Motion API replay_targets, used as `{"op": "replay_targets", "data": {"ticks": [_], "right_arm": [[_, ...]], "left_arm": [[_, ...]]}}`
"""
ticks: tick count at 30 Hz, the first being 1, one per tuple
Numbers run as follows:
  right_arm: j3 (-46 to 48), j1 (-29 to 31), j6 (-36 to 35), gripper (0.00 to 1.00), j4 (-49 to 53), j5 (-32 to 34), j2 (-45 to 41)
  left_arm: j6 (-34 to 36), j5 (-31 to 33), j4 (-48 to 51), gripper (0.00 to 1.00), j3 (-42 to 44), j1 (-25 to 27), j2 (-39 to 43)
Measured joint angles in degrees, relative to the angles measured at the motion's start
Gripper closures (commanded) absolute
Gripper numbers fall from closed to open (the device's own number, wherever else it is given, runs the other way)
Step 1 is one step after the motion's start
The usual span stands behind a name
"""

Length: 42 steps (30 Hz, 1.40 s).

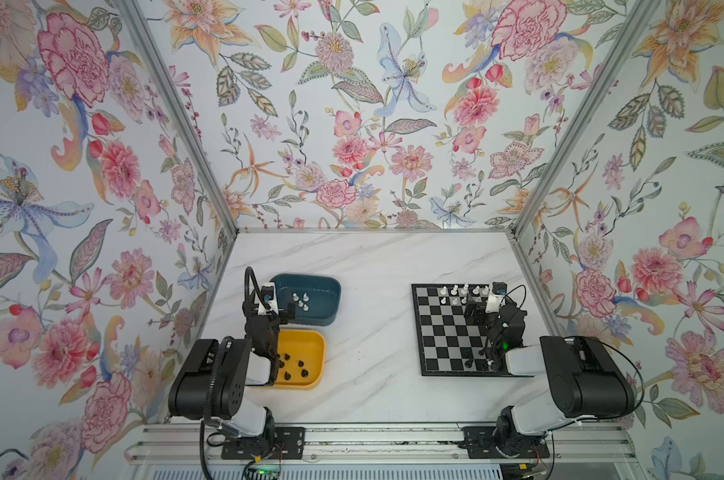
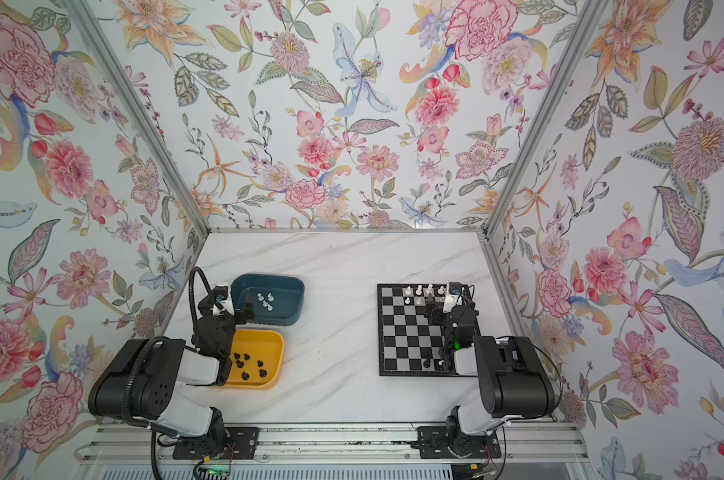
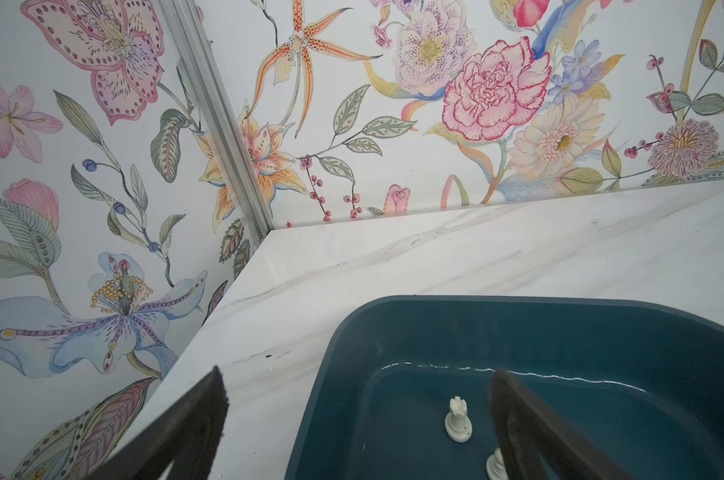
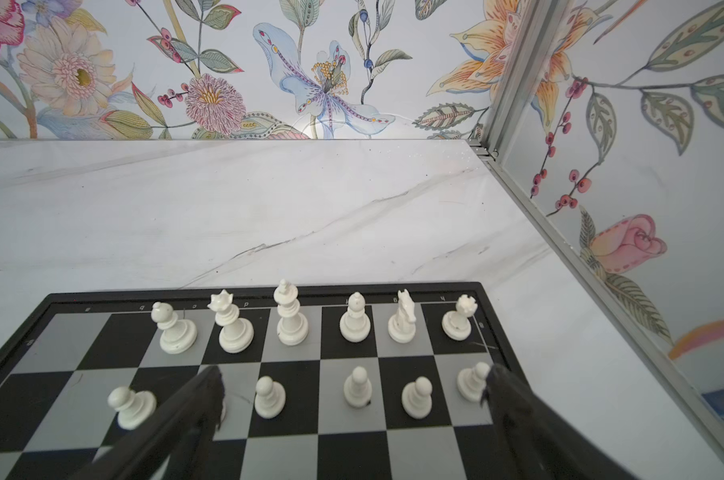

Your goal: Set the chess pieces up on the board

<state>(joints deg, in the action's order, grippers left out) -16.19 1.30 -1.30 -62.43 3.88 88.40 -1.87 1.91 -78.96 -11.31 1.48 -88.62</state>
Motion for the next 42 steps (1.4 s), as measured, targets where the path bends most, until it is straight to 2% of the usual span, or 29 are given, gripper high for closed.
{"op": "replay_targets", "data": {"ticks": [42], "right_arm": [[0.0, 0.0, 0.0, 0.01, 0.0, 0.0, 0.0]], "left_arm": [[0.7, 1.5, 0.9, 0.01, -0.5, 0.9, 0.0]]}}
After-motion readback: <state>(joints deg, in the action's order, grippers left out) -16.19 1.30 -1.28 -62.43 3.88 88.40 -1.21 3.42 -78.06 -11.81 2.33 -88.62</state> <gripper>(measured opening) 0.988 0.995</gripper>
